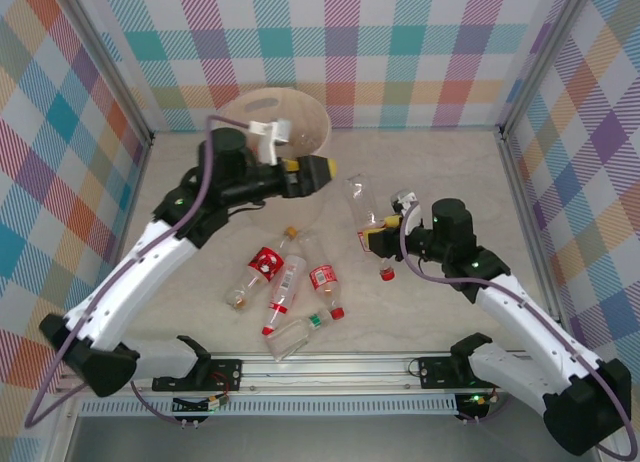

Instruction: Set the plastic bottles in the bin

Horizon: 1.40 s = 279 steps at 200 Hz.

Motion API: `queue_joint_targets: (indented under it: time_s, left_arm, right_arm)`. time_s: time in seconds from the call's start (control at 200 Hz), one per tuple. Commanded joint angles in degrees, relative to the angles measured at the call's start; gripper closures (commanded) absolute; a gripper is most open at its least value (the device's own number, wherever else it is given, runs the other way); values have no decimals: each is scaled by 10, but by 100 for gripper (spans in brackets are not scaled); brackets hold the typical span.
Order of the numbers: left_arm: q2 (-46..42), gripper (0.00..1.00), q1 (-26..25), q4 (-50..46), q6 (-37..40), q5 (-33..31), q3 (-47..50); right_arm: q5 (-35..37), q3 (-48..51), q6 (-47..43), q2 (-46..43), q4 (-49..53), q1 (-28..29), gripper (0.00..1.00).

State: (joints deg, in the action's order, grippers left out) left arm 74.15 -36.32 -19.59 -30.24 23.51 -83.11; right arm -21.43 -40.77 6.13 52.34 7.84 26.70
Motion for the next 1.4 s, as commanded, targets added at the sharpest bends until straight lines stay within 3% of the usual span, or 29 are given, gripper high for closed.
queue_joint_targets:
  time_s: [0.0,0.49,0.71,1.005,1.135,1.39]
  left_arm:
    - [42,4,-26,32,0,4,-15]
    - [122,4,-79,75,-8,-13,-35]
    - [135,17,-80,90,-13,-23,-39]
    - [145,43,-80,95,-12,-28,-47]
    - [146,49,-80,94,-8,-34,-53]
    - [154,56,-78,84,11,-49,-75]
  right_arm:
    - [-34,-2,-9,-25,-22,3,49]
    - [-53,-14,9,-37,-45,3,49]
    - [-62,-18,10,-36,-45,3,49]
    - [-57,-17,12,-33,-43,3,48]
    - [-50,-20,9,-33,-35,3,38]
    - [-16,-48,1,-56,16,2,8]
